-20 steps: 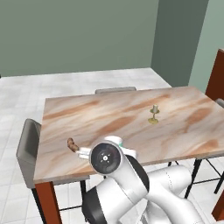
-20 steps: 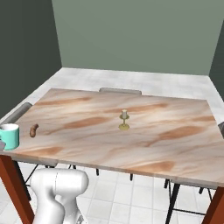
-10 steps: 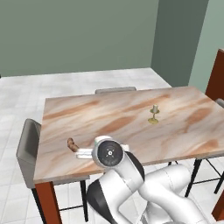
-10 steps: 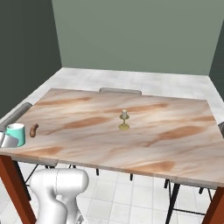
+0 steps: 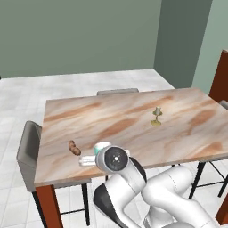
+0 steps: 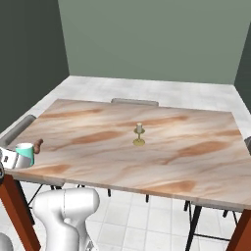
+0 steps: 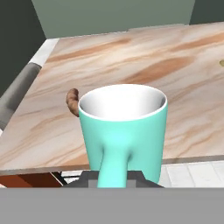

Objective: Open the cabinet directly in front. Then move the liquor and the mug to the dining counter with the candle on it.

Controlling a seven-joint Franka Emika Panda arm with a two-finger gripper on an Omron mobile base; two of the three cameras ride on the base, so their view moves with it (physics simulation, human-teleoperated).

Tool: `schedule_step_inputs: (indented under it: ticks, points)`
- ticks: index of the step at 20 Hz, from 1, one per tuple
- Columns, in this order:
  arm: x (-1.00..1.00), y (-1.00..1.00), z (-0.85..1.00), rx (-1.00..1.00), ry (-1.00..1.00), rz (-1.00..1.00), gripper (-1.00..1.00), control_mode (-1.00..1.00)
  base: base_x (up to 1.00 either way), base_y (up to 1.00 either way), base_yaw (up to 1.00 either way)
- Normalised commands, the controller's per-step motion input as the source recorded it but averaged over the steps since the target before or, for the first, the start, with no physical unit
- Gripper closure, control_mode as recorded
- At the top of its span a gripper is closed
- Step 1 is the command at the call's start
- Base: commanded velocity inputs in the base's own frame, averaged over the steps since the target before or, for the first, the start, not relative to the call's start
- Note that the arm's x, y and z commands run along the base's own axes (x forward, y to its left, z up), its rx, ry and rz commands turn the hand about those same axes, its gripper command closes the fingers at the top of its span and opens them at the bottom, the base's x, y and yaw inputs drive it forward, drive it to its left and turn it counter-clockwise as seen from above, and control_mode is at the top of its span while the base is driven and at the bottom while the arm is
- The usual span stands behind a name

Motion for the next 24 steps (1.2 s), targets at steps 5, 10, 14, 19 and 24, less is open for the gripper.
schedule_step_inputs:
  ticks: [5,10,14,19,24]
  points:
    - [0.08,0.03,-0.23,0.0,0.0,0.0,1.0,-1.0,0.0,0.0,0.0]
    - [0.15,0.02,-0.12,0.01,-0.01,0.0,1.0,-1.0,0.0,0.0,0.0]
    - [0.24,0.01,-0.04,0.01,-0.01,0.0,1.0,-1.0,0.0,0.0,0.0]
    - [0.27,0.0,-0.01,0.01,0.0,0.0,1.0,-1.0,0.0,0.0,0.0]
    - [0.26,0.0,-0.09,0.01,0.0,0.0,1.0,-1.0,0.0,0.0,0.0]
